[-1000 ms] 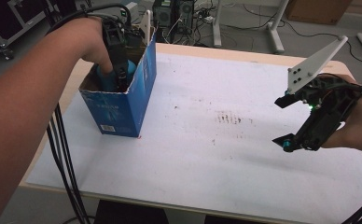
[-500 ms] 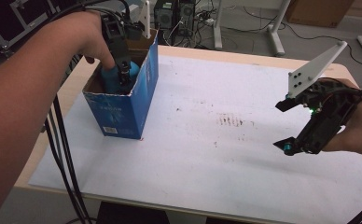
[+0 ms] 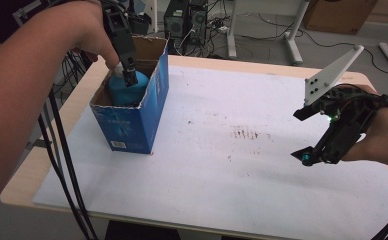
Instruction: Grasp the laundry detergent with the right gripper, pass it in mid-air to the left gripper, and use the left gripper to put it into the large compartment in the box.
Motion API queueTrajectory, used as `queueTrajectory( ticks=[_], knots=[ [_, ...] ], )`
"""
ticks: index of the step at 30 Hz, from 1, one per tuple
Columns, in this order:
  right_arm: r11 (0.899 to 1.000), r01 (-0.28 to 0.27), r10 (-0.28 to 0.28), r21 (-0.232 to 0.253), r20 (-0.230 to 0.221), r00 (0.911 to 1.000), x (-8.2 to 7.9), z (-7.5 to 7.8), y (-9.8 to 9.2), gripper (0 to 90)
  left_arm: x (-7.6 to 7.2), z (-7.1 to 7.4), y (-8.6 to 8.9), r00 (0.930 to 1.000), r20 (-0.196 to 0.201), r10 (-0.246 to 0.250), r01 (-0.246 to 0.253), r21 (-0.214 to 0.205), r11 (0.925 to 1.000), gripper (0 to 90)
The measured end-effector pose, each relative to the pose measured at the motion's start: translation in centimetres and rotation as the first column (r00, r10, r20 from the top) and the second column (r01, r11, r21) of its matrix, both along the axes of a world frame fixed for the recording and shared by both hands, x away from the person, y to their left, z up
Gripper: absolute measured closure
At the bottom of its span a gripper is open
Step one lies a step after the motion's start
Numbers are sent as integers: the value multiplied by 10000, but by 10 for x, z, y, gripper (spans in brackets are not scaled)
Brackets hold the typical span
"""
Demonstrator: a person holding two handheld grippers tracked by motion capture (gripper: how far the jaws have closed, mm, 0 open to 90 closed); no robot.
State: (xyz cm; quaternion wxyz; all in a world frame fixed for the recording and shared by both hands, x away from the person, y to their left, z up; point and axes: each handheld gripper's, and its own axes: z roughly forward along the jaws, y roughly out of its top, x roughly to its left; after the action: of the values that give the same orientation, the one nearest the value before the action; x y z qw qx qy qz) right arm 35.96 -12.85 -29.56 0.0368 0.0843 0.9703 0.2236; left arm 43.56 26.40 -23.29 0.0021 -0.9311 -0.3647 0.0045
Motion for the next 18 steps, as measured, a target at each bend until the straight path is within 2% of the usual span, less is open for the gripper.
queueTrajectory(
  ticks=[6,10,13,18],
  knots=[
    [10000,-71,71,-59,-57,10000,1,6,-2,7,-8,20,-9,9992,114,-382,380,130,9992,192],
    [9996,-131,128,-253,-138,9998,3,10,-2,6,-16,31,-21,9950,49,-998,997,211,9948,173],
    [9992,-143,137,-367,-188,9997,5,13,-2,7,-22,38,-33,9886,63,-1506,1505,206,9884,155],
    [9987,-246,234,-450,-269,9994,6,15,-2,7,-30,42,-54,9692,-20,-2461,2461,149,9691,124]
  ],
)
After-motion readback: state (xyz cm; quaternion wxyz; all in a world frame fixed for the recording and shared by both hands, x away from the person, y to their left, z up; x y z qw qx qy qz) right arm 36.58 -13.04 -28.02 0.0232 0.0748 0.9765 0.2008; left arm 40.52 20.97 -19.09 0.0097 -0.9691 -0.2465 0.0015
